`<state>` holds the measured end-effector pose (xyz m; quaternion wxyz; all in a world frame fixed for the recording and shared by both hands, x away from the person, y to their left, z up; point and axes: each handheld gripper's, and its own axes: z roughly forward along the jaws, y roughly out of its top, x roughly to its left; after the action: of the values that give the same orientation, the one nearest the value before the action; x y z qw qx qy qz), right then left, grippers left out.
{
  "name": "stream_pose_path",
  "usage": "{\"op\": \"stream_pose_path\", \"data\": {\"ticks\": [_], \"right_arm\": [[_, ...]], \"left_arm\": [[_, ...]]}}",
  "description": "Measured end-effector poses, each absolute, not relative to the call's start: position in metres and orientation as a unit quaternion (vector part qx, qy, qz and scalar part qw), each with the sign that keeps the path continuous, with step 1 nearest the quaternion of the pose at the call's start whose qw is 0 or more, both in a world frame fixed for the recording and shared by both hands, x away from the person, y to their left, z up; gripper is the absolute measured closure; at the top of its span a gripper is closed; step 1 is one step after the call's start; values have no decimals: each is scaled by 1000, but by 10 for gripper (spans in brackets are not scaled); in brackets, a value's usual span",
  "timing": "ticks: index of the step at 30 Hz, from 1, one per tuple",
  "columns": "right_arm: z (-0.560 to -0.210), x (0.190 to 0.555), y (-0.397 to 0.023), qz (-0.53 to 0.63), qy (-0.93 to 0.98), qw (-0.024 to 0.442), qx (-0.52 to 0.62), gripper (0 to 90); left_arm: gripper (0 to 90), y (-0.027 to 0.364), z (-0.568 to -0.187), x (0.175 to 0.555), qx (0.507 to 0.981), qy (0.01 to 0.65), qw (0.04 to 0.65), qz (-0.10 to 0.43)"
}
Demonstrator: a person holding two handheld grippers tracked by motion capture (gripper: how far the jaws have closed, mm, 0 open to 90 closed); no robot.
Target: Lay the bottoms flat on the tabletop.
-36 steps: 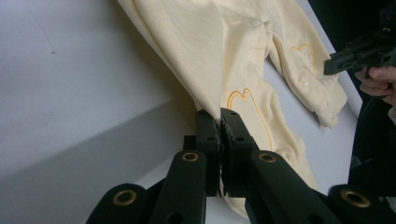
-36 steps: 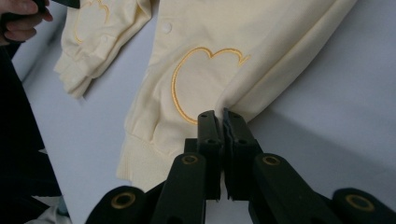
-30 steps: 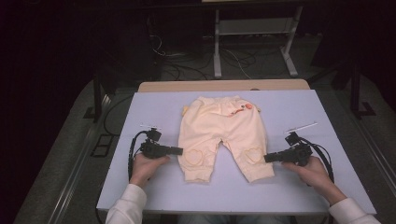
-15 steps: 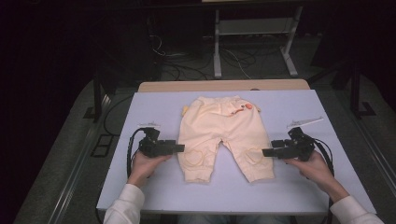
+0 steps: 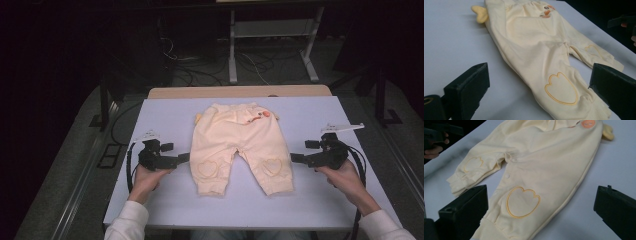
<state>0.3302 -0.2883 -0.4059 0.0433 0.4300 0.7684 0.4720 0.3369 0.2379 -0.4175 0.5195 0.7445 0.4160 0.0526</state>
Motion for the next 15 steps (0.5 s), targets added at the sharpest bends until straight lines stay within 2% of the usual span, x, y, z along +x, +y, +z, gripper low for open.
{"op": "stream_pose_path", "data": {"ticks": [3, 15], "right_arm": [[-406, 325, -293, 476, 765, 63, 429, 0], [-412, 310, -312, 488, 751, 94, 434, 0]], "left_arm": [[16, 243, -417, 331, 743, 413, 524, 63], [15, 261, -417, 309, 733, 402, 539, 100]]}}
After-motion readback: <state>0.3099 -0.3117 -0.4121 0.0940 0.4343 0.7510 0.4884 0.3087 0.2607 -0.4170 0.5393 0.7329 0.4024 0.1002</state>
